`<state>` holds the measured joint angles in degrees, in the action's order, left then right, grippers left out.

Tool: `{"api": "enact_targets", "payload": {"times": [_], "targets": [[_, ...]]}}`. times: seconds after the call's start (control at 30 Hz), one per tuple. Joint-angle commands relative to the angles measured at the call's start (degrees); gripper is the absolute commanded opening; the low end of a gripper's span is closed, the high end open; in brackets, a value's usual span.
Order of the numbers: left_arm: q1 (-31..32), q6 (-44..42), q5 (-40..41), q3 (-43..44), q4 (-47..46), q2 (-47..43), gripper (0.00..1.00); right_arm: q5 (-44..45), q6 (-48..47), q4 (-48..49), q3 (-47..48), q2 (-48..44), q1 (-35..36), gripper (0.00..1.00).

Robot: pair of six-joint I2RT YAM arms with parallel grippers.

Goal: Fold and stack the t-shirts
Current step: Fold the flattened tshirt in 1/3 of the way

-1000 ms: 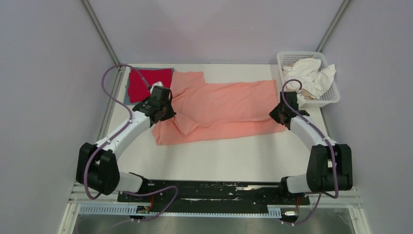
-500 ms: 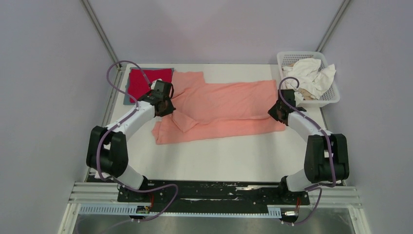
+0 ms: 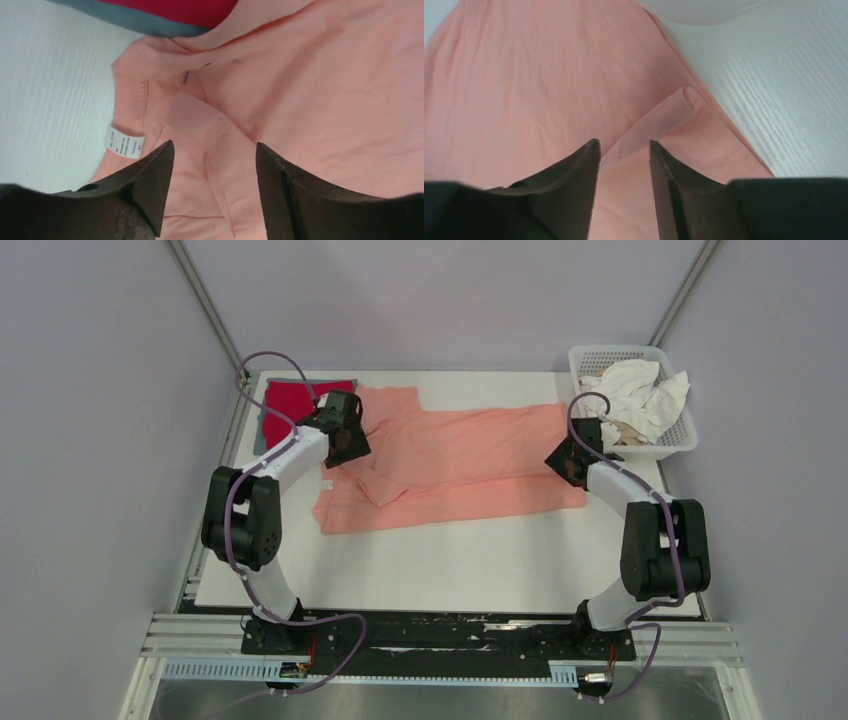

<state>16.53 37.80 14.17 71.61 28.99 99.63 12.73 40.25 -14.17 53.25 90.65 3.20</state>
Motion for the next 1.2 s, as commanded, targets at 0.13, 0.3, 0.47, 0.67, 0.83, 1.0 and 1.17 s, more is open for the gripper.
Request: {"api": "enact_targets", "payload": {"times": [0.13, 0.3, 0.47, 0.67, 0.83, 1.0, 1.17], "targets": [[-0.6, -0.1, -10.0, -3.4, -4.6, -5.4, 1.0, -4.2, -2.4, 2.6, -0.3, -7.0, 3.8, 0.8], [-0.4, 1.8, -22.5, -14.3, -9.9, -13.4, 1.0, -7.9, -4.0, 2.3, -3.4, -9.5, 8.5, 1.0], [-0.4, 3.7, -29.2, -20.7, -16.5, -14.2, 1.0, -11.7, -4.8, 3.8, -4.9, -6.0, 11.2, 1.0], [-0.4, 4.8, -29.4, -19.4, -18.2, -9.6, 1.0, -13.5, -5.0, 4.6, -6.3, -3.3, 11.5, 1.0], [-0.4, 4.5, -28.4, -15.6, -18.5, -6.1, 1.0, -13.0, -5.6, 4.9, -6.9, -2.6, 11.5, 1.0], [-0.4, 3.7, -27.2, -12.0, -17.6, -2.1, 1.0, -12.7, -6.0, 4.9, -7.0, -2.7, 11.5, 1.0], [-0.4, 5.3, -32.4, -9.8, -21.7, 1.1, 1.0, -12.7, -6.1, 4.9, -6.9, -2.4, 11.4, 1.0]]}}
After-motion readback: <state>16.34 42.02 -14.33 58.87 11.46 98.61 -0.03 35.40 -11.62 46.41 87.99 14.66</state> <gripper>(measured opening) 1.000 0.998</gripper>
